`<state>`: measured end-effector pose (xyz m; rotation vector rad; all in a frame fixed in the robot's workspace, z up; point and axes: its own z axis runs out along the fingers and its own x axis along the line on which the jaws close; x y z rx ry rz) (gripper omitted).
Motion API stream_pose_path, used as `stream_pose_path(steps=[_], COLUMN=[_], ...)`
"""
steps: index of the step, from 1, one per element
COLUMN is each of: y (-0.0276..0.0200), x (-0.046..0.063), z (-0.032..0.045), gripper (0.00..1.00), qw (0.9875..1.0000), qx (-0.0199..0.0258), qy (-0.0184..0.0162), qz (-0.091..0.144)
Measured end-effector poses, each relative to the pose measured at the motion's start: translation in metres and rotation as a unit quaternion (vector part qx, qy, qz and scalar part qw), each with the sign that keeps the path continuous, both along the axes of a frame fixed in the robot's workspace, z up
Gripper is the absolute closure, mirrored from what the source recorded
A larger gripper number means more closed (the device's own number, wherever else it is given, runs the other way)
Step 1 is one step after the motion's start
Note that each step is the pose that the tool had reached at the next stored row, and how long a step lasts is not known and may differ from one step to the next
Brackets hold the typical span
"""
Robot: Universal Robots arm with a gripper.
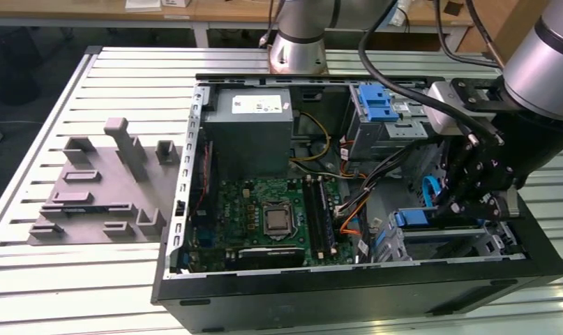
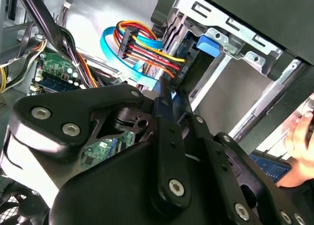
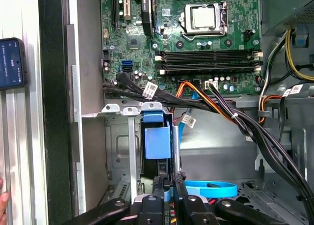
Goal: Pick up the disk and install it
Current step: 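Insert the second disk wire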
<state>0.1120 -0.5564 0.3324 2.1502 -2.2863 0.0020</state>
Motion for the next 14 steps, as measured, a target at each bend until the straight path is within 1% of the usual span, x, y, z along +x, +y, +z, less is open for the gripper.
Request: stream_pose_path(steps=[8, 14], y=[0.0000, 0.0000], x=[0.0000, 0.0000], z=[0.0080, 0.0084], gripper=[0.77, 0.77], qw=[1.0000, 1.0000], qx=[0.0000, 0.0001], qy=[0.0000, 0.0000], qz=[0.000, 0.000])
